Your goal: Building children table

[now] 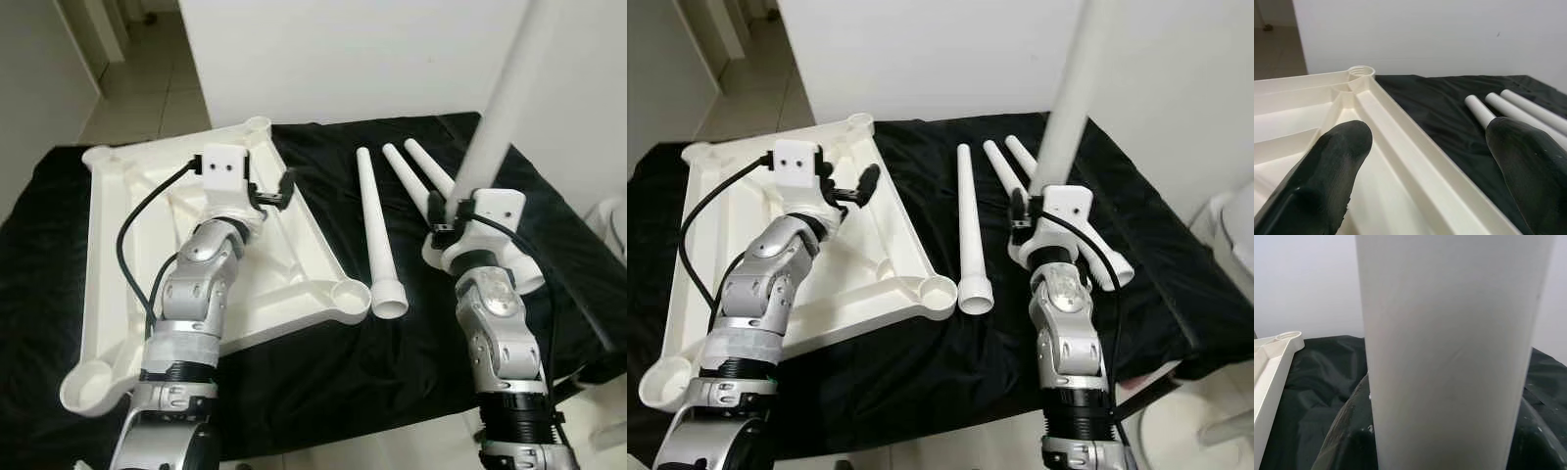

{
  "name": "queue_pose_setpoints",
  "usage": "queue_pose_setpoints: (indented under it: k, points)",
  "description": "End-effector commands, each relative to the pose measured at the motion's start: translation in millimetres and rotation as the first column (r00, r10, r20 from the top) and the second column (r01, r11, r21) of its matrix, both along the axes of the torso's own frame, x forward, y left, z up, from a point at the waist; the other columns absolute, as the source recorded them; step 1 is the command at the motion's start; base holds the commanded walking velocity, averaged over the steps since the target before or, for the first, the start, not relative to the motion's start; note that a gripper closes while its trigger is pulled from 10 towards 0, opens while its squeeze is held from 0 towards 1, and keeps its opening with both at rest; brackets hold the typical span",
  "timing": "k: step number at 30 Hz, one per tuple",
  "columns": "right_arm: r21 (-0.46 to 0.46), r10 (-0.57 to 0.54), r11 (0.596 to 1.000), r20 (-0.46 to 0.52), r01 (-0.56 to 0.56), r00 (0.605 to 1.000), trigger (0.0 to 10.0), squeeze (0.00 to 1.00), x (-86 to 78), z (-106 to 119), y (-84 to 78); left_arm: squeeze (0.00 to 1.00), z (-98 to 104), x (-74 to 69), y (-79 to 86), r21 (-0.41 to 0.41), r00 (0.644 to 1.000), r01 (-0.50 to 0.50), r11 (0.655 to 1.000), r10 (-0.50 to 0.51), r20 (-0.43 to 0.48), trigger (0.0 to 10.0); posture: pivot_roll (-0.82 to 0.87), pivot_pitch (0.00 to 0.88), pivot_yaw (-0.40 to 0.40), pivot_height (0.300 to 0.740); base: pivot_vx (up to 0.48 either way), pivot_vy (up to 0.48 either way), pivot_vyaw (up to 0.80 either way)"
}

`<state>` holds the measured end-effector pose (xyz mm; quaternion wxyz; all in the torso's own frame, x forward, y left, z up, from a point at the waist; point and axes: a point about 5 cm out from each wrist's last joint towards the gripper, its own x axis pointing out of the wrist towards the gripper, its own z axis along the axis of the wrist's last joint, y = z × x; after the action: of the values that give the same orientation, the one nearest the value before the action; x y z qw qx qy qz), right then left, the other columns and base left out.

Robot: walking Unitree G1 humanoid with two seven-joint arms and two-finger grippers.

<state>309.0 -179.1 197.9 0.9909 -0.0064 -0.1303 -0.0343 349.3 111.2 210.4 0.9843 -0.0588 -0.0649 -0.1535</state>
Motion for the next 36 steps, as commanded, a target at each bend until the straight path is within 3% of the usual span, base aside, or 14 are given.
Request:
queue_pose_setpoints:
  k: [1,10,31,36]
  points:
    - [-0.008,-0.013,1.0,0.013,0.013,1.0,10.0,0.0,-6.0,-3.2,-1.3,0.0,-2.9,-0.6,1.5,0.007,1.0,0.007,1.0,-0.007,0.01,10.0,-0.06,0.011,0.021,0.74,0.0,0.0,0.0]
    - [-0.013,-0.017,1.0,-0.003,0.017,1.0,10.0,0.0,-15.0,-13.4,6.2,0.0,-7.1,-2.6,-3.9,0.016,1.0,0.022,1.0,-0.022,0.017,10.0,-0.07,0.0,0.034,0.74,0.0,0.0,0.0]
    - [-0.048,-0.02,0.999,-0.006,0.02,1.0,10.0,0.0,-13.2,-13.1,3.9,0.0,-5.9,-2.3,-4.1,0.017,0.999,0.023,1.0,-0.024,0.048,10.0,-0.07,0.0,0.023,0.74,0.0,0.0,0.0]
    - [-0.05,-0.02,0.999,-0.008,0.019,1.0,10.0,0.0,-13.2,-14.0,5.1,0.0,-6.2,-2.8,-3.5,0.022,0.998,0.026,0.999,-0.027,0.051,10.0,-0.07,0.0,0.025,0.74,0.0,0.283,0.0]
